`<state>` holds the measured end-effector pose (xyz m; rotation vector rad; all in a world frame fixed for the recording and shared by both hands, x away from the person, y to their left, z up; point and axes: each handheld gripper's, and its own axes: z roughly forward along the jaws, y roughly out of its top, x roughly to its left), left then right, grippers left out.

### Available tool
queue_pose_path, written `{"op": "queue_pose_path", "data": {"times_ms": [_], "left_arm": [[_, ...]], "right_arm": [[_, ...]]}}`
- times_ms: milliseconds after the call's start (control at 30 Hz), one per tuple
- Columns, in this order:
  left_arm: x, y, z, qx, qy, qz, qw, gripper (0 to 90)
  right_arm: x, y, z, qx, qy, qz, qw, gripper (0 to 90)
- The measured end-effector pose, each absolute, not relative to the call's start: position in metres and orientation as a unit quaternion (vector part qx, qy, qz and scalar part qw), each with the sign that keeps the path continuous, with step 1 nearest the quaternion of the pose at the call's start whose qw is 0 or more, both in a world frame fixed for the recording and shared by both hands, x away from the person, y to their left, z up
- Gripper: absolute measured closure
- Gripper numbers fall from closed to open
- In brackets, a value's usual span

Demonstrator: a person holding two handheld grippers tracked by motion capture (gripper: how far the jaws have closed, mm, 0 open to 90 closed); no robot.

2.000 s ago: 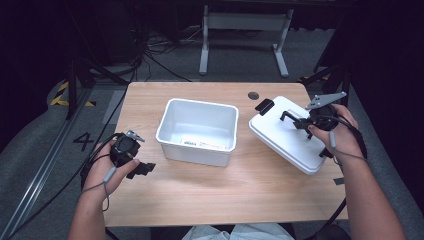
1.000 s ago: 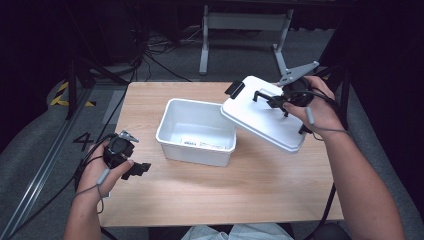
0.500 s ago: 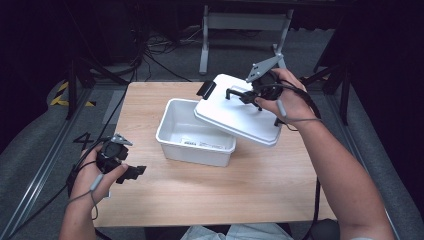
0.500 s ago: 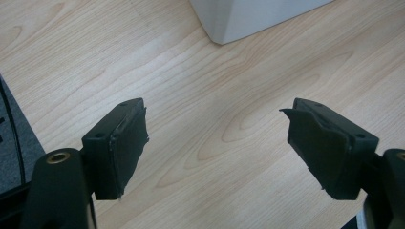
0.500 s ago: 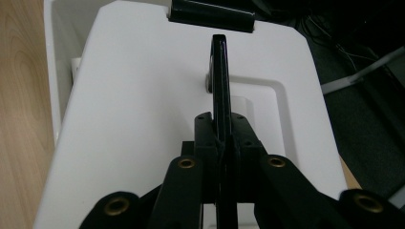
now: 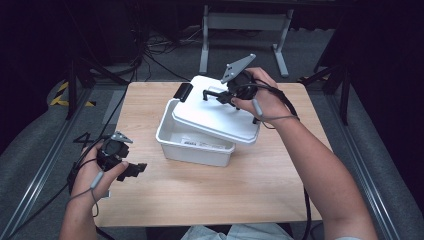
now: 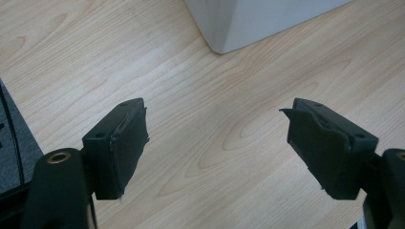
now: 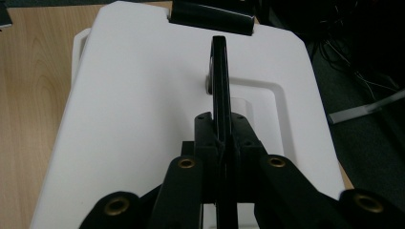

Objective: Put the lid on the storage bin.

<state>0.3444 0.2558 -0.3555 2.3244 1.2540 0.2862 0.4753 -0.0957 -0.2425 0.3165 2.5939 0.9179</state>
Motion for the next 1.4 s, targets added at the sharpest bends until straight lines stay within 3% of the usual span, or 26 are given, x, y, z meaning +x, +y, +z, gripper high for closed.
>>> {"op": "queue_pose_path", "data": {"times_ms": [833,1400], "left_arm": [[0.348,0.261,-0.354,0.847,0.459,0.104,0.246,22.1],[0.348,0.262,-0.354,0.847,0.459,0.106,0.245,22.1]], "right_arm": [[0.49,-0.038,-0.277,0.055,0.927,0.342,0.143,84.8],[0.497,-0.041,-0.3,0.05,0.934,0.33,0.13,84.7]]}}
